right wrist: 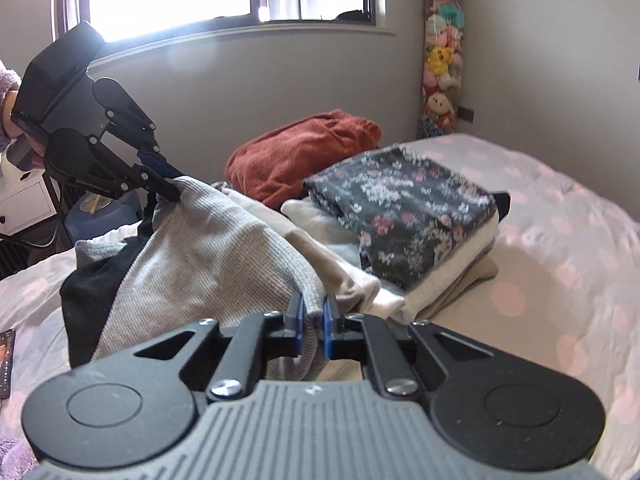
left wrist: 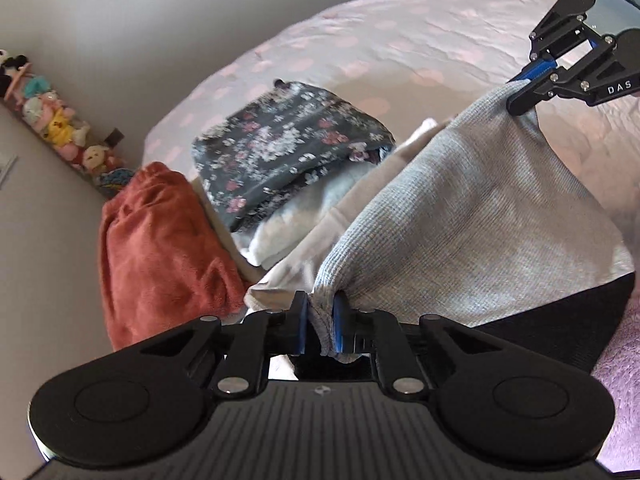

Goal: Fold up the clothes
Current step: 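Lower the grey shirt beside the floral top with both tools and open them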

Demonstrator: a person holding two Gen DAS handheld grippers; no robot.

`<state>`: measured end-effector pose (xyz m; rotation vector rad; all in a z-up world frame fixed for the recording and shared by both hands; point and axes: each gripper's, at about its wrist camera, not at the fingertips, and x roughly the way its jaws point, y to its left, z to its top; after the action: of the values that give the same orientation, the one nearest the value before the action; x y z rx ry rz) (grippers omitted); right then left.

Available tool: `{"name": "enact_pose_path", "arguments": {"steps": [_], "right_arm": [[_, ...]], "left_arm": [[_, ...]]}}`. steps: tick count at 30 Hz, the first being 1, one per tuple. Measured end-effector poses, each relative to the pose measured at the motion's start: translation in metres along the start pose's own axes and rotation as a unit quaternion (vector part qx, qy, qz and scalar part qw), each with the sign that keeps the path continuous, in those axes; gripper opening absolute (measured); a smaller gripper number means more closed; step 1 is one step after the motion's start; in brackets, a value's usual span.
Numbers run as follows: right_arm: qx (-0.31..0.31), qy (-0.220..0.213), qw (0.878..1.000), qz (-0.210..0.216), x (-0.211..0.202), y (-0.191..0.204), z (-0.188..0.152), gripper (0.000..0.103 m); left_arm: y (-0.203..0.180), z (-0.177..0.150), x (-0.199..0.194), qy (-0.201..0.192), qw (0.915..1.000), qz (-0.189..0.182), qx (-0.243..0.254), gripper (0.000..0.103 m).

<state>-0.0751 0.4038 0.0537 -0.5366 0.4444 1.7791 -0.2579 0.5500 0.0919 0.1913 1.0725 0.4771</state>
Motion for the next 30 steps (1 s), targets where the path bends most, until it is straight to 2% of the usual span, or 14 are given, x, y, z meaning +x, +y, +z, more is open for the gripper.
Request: {"name": "enact_pose_path", "arguments": {"steps": [3,7,11,15,20,24,27,28,30], "right_arm": [[-0.006,-0.01,1.0,0.002,-0.007,0.004,0.012,0.011],[-0.01,-0.016,1.0,-0.001,-0.003,0.004,0.028,0.01],[0.0,0.01,1.0,-0.013,0.023,-0.005,0.036,0.011],[0.03,0.04,0.999,-0.019,0.052,-0.02,0.028,0.011],[0.071,0.059,0.996,-0.008,0.078,-0.033,0.017,0.011],[0.094,0.069,0.993,-0.003,0.094,-0.039,0.009,0.012],[0.111,0.064,0.992,-0.007,0.093,-0.04,0.007,0.017],[0.114,0.059,0.992,-0.008,0.09,-0.04,0.006,0.026],[0.112,0.048,0.992,-0.019,0.079,-0.037,0.006,0.035]], "left_arm": [[0.006,0.0,-0.02,-0.01,0.9998,0.012,-0.013,0.01],[0.017,0.007,-0.024,-0.012,0.9993,0.03,-0.017,0.01],[0.024,0.013,0.005,0.004,0.9992,0.034,-0.02,0.01],[0.03,0.016,0.044,0.022,0.9986,0.04,-0.026,0.01],[0.035,0.009,0.082,0.048,0.998,0.02,-0.035,0.01],[0.038,0.003,0.094,0.041,0.9975,0.012,-0.057,0.011],[0.037,0.002,0.09,0.031,0.9977,0.011,-0.059,0.014],[0.038,0.001,0.086,0.028,0.9976,0.011,-0.063,0.018],[0.041,-0.002,0.076,0.017,0.9968,0.012,-0.077,0.022]]}}
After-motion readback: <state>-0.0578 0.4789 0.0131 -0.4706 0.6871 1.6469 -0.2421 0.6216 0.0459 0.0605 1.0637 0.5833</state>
